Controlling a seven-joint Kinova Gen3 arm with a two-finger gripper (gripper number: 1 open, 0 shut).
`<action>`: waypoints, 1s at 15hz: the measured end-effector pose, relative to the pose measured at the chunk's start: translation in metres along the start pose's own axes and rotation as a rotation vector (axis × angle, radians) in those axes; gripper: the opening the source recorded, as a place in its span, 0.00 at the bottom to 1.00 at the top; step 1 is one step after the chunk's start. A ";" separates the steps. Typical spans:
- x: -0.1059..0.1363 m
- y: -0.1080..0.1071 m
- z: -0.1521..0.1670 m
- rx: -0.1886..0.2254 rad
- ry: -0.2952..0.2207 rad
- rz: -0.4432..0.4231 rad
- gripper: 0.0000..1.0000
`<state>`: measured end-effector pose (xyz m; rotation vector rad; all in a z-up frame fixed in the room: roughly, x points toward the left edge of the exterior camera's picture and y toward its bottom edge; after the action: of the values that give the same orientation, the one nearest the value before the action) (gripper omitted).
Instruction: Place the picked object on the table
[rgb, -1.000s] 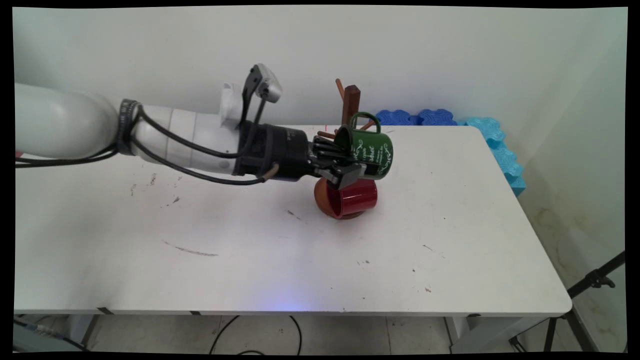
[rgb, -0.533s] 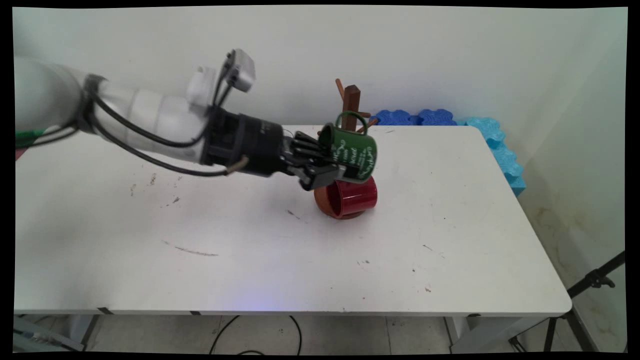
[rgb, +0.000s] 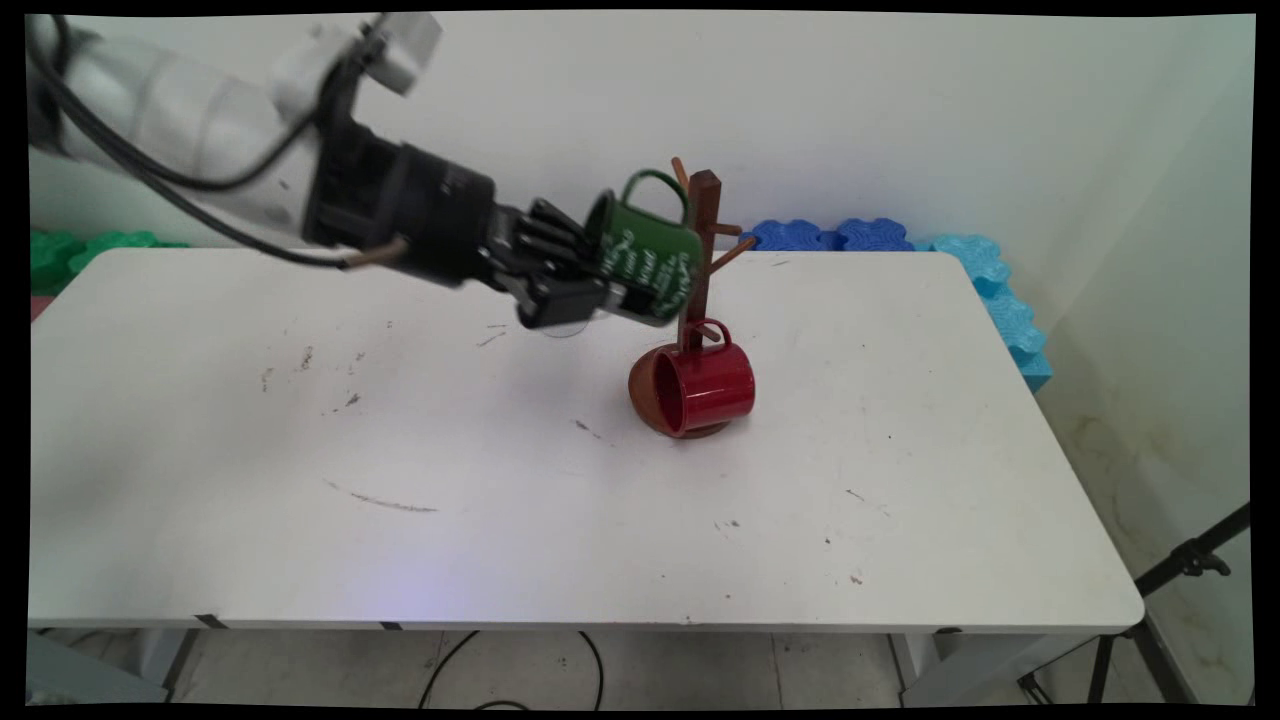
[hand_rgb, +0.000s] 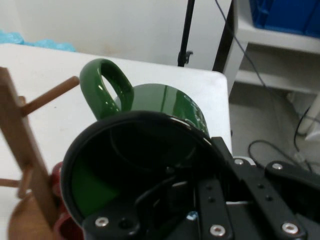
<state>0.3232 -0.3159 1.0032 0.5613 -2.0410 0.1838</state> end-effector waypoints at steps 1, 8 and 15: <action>0.004 -0.004 -0.008 0.003 -0.016 0.018 0.00; 0.010 -0.037 -0.052 0.060 -0.201 0.057 0.00; 0.005 -0.053 -0.071 0.069 -0.372 0.113 0.00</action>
<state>0.4009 -0.3388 1.0384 0.5538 -2.4376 0.2311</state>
